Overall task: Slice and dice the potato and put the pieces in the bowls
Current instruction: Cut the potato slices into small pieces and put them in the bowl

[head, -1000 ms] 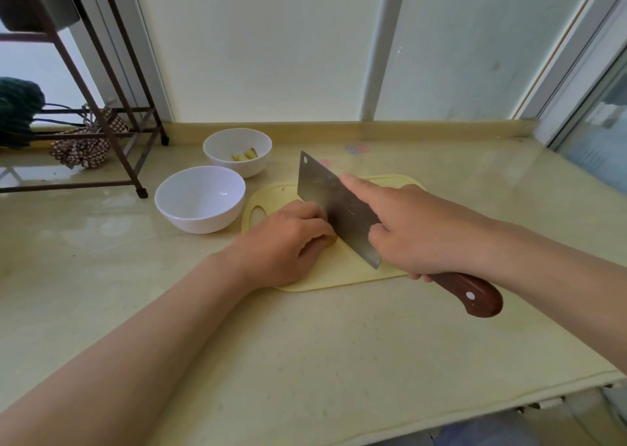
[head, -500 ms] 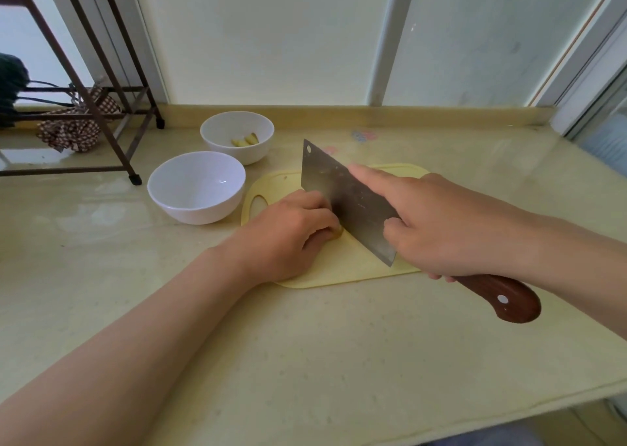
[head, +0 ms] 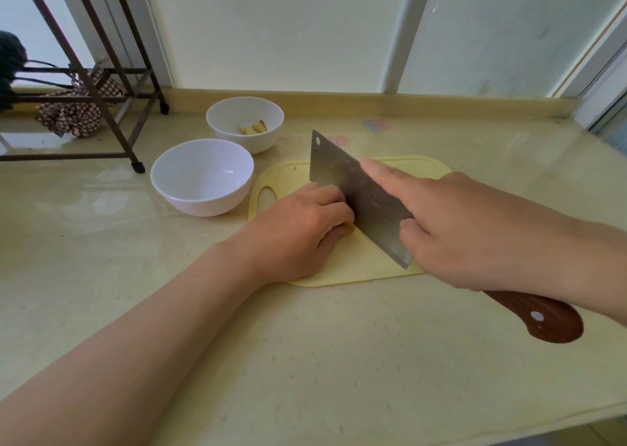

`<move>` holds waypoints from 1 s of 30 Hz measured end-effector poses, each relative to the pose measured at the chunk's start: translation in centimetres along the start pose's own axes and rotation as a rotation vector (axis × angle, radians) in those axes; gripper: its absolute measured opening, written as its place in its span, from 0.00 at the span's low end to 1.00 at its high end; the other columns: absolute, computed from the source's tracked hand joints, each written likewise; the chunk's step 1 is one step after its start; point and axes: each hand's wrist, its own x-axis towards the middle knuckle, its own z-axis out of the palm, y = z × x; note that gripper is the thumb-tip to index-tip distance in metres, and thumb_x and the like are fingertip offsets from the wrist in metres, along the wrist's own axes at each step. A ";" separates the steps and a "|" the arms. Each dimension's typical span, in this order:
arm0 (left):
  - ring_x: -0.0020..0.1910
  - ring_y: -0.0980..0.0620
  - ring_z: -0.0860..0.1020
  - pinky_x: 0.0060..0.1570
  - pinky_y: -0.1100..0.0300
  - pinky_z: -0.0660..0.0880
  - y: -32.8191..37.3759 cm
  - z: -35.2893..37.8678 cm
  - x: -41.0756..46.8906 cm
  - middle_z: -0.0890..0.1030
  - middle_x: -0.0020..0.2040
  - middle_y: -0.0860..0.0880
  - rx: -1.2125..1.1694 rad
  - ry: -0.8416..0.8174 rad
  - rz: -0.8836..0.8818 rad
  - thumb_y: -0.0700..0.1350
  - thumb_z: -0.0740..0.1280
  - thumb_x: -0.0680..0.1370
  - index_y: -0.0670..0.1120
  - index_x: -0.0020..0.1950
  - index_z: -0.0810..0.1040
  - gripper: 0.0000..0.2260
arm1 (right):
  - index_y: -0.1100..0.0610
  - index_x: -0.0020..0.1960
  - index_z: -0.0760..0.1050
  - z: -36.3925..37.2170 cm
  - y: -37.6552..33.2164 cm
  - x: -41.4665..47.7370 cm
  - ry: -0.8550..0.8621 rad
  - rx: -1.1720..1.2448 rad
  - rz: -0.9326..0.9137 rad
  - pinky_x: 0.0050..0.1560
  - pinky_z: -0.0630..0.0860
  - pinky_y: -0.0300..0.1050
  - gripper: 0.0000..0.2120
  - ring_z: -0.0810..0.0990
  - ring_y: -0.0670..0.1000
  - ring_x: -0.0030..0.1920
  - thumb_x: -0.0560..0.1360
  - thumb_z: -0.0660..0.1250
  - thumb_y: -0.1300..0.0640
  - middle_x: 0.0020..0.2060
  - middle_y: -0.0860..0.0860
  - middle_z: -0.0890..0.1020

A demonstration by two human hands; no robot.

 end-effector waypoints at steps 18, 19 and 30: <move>0.44 0.46 0.77 0.38 0.48 0.77 -0.6 -0.5 -0.9 0.80 0.48 0.49 -0.028 0.101 -0.021 0.41 0.67 0.75 0.46 0.50 0.84 0.07 | 0.33 0.82 0.47 0.2 -0.9 2.5 0.040 0.223 0.018 0.25 0.82 0.47 0.39 0.84 0.54 0.28 0.81 0.55 0.63 0.43 0.46 0.74; 0.44 0.46 0.77 0.38 0.48 0.77 -0.6 -0.4 -0.9 0.80 0.48 0.49 -0.028 0.102 -0.022 0.41 0.67 0.75 0.45 0.49 0.84 0.07 | 0.33 0.82 0.47 0.2 -0.8 2.2 0.047 0.211 0.017 0.25 0.81 0.45 0.40 0.84 0.53 0.28 0.80 0.56 0.63 0.41 0.44 0.73; 0.43 0.47 0.76 0.37 0.48 0.76 -0.9 -0.4 -1.0 0.79 0.45 0.48 -0.037 0.124 -0.026 0.42 0.67 0.76 0.44 0.46 0.83 0.05 | 0.28 0.81 0.46 0.5 -0.9 0.7 0.023 0.269 0.017 0.29 0.84 0.54 0.40 0.84 0.54 0.29 0.80 0.55 0.62 0.39 0.41 0.71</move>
